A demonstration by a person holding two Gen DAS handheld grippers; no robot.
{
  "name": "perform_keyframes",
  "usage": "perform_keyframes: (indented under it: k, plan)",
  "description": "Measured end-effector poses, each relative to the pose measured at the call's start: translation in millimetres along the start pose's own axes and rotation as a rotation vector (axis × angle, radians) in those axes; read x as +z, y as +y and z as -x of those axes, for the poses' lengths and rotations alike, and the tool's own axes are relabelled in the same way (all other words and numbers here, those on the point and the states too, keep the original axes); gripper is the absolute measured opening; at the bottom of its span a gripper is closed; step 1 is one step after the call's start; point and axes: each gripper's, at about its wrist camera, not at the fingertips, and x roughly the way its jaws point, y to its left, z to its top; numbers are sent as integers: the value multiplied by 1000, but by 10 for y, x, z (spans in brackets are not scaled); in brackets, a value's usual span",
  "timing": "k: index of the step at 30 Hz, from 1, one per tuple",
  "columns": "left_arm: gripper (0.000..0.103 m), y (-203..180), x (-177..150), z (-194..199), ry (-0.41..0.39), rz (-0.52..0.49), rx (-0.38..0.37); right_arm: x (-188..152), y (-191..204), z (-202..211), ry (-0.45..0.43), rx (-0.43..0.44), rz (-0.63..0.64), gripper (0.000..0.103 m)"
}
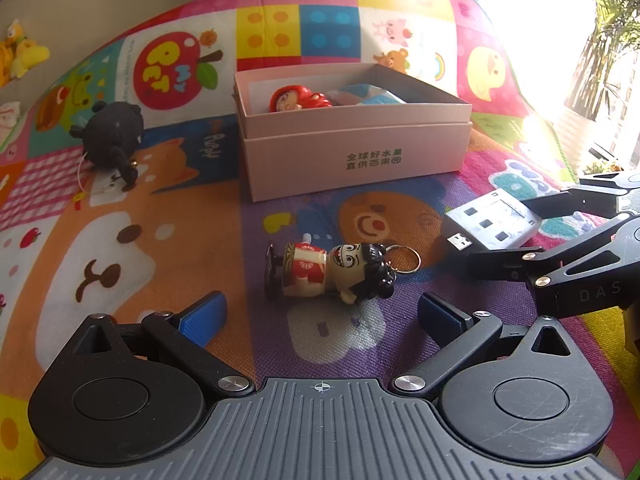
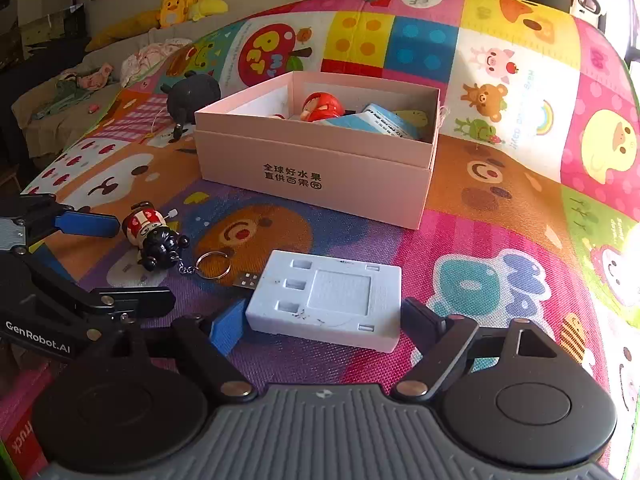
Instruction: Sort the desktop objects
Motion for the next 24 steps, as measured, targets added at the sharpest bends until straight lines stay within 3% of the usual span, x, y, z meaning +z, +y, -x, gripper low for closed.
perform_keyframes:
  k: [17,18,20,22,24]
  plan:
    - [102,12,174,-134,15,16,-4,-26,-6,7,-19,-48,-20,80]
    - [100,-2,190,-142,12,10,-3,-27,-7,7,-19,-47,-20,80]
    - [85,-34,208,-149,7,-6,1,-28,-5,8,-19,-47,-20,80]
    - [82,-49,224,-147,4,-9,0,-28,0,10,-18,-49,-18,80]
    - [73,-53,226,-128,-2,-10,0,-26,14,12,-17,-55,-16,80]
